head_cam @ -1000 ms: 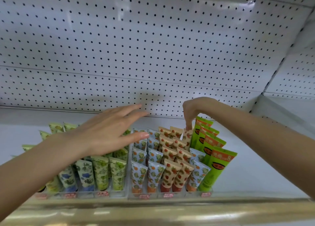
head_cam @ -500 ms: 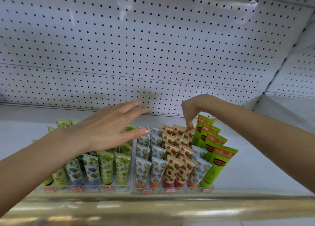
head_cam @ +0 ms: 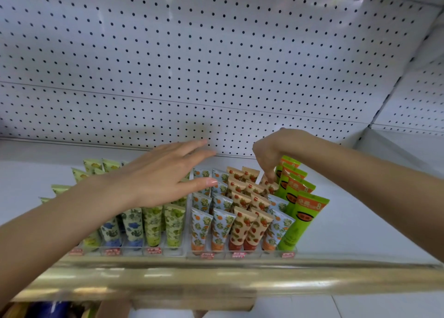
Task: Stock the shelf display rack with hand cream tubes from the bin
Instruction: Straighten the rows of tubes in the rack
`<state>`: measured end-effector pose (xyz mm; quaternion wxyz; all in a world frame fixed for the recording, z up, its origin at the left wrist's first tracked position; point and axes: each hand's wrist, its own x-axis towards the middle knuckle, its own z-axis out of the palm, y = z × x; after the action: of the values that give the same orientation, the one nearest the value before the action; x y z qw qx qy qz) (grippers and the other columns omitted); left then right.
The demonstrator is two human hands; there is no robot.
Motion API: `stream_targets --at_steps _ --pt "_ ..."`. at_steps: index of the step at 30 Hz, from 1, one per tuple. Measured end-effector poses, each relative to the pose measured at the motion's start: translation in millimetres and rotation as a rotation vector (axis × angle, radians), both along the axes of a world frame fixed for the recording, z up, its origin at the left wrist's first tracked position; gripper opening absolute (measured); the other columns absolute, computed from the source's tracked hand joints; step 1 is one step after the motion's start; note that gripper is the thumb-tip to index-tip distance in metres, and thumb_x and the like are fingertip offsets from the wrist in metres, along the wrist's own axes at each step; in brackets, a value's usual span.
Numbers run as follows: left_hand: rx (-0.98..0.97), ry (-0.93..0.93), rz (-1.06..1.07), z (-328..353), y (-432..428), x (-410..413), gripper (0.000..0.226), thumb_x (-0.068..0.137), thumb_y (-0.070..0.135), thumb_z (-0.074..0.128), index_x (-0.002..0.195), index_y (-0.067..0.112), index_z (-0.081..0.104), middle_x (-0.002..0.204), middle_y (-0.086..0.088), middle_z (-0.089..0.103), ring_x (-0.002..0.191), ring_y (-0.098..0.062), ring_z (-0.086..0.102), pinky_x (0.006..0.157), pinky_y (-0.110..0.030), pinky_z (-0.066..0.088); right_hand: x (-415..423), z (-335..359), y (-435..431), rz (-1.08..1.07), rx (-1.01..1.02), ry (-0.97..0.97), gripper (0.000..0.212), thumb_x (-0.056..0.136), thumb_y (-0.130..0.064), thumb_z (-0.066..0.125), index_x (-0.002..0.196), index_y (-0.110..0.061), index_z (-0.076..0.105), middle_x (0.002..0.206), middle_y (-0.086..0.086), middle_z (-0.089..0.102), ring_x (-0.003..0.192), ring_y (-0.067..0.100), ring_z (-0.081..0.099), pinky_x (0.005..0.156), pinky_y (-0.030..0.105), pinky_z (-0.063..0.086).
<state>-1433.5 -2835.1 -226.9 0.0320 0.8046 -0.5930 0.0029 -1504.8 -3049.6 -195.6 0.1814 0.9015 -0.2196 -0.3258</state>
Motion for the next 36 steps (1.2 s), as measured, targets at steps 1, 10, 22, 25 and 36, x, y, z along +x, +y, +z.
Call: stream_targets --at_steps 1,10,22,25,36 --pt "0.000 -0.001 -0.004 0 0 -1 0.073 0.080 0.074 0.009 0.146 0.046 -0.007 0.157 0.018 -0.014 0.145 -0.007 0.004 0.106 -0.021 0.001 -1 0 2 0.010 -0.009 0.005 0.041 0.074 -0.028 0.079 0.059 -0.015 0.043 0.069 -0.002 0.044 0.087 0.025 0.055 0.085 0.039 0.049" --pt "-0.005 -0.008 -0.007 5 -1 -7 0.076 0.079 0.074 0.009 0.147 0.045 -0.003 0.157 0.017 -0.010 0.145 -0.008 0.002 0.113 -0.026 0.004 -11 3 15 0.087 -0.076 0.017 0.036 0.074 -0.036 0.077 0.073 -0.019 0.046 0.105 -0.003 0.051 0.112 0.025 0.054 0.099 0.047 0.036" --pt "-0.020 -0.021 -0.019 4 -3 -7 0.077 0.079 0.075 0.009 0.148 0.044 -0.003 0.157 0.018 -0.011 0.146 -0.009 0.003 0.111 -0.025 0.003 -21 5 20 0.047 0.034 -0.037 0.040 0.077 -0.030 0.075 0.110 -0.012 0.063 0.100 -0.002 0.052 0.095 0.021 0.050 0.086 0.037 0.037" --pt "-0.017 -0.020 -0.016 4 -3 -7 0.077 0.079 0.075 0.009 0.148 0.044 -0.003 0.157 0.018 -0.012 0.146 -0.009 0.004 0.111 -0.025 0.003 -22 6 19 0.040 0.058 -0.056 0.039 0.078 -0.028 0.075 0.111 -0.010 0.064 0.100 -0.002 0.053 0.095 0.020 0.051 0.083 0.035 0.037" --pt "-0.015 -0.026 -0.021 5 -2 -6 0.077 0.079 0.074 0.008 0.148 0.043 -0.003 0.157 0.018 -0.012 0.145 -0.008 0.004 0.110 -0.025 0.005 -25 7 23 0.074 0.007 -0.078 0.037 0.076 -0.026 0.076 0.108 -0.012 0.063 0.099 -0.002 0.054 0.106 0.021 0.055 0.100 0.044 0.036"
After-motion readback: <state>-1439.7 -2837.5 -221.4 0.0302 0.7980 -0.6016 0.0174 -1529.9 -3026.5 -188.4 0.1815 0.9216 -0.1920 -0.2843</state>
